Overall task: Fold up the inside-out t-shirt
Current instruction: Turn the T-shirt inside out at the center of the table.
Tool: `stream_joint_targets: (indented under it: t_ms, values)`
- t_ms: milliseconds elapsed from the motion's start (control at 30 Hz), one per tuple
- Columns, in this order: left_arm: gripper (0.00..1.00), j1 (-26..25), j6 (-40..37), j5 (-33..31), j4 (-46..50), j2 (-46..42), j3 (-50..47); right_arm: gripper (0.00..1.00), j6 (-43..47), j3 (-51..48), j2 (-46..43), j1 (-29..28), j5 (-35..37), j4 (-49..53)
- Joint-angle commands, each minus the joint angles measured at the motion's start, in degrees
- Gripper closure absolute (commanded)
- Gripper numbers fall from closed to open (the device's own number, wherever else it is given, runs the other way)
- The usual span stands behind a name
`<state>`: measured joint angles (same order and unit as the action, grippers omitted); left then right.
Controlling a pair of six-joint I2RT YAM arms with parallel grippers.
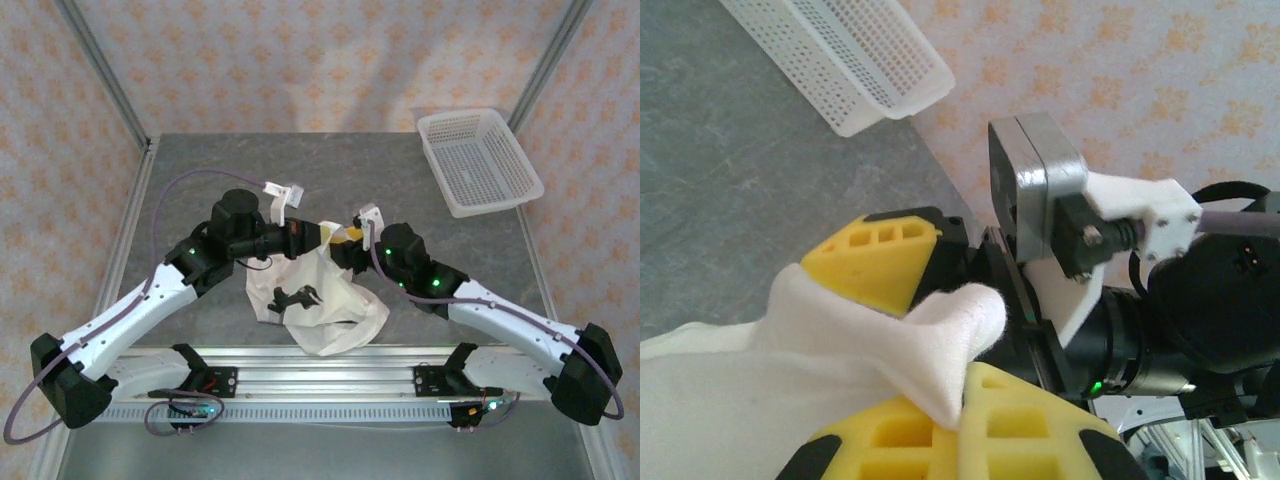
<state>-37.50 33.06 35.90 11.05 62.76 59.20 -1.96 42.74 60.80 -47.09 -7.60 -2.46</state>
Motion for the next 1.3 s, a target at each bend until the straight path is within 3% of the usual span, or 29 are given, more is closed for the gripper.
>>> stream_joint_targets:
  t_ms: [0, 167, 233, 367, 500, 633, 767, 900, 967, 1067, 1133, 1267]
  values:
    - [1.0, 0.1, -2.1, -4.9, 3.8, -3.1, 1.9, 0.57, -1.8, 2.7, -0.1, 0.2, 12.8, 4.0]
    - [1.0, 0.4, -3.6, -7.5, 6.1, -4.0, 1.1, 0.67, -1.1, 1.2, -2.3, 0.6, 18.1, 6.0]
    - [1.0, 0.4, -3.6, -7.3, 6.1, -3.9, 1.1, 0.77, -1.5, 1.1, -2.1, 0.7, 19.2, 7.4]
    - [1.0, 0.5, -3.7, -6.8, 5.9, -3.2, 1.2, 0.95, -1.0, 0.1, -3.1, 0.8, 13.9, 5.1]
    - [1.0, 0.5, -3.9, -6.4, 6.3, -2.2, 1.4, 0.93, -1.1, 1.1, -3.4, 0.9, 12.1, 3.8]
    - [1.0, 0.4, -2.8, -4.1, 2.9, -2.2, -0.1, 0.84, -0.2, 2.3, -3.3, 0.9, 10.2, 2.9]
    - [1.0, 0.5, -2.7, -1.6, 0.9, -1.9, -0.7, 0.99, 0.5, 2.4, -3.0, 1.5, 9.1, 1.4]
    - [1.0, 0.1, -3.7, -1.1, 0.9, -0.9, -2.3, 1.0, -1.9, 2.2, -3.1, 5.6, 6.6, -1.2]
    - [0.96, -1.4, -3.9, -1.9, -0.7, 0.1, -4.1, 1.0, -1.7, 3.2, -3.1, 8.8, 3.2, -1.8]
    - [0.8, -6.9, -2.7, -7.2, -4.7, 3.9, -5.9, 1.0, 0.9, 5.7, -1.4, 12.4, -4.0, -1.3]
    - [0.76, -11.6, 0.2, -11.2, -9.3, 7.9, -6.5, 1.0, 0.9, 7.5, 1.0, 13.8, -4.4, 0.9]
    - [0.56, -16.7, 1.6, -14.8, -18.3, 12.2, -7.9, 0.96, -6.7, 2.6, 3.9, 17.1, -2.3, -3.0]
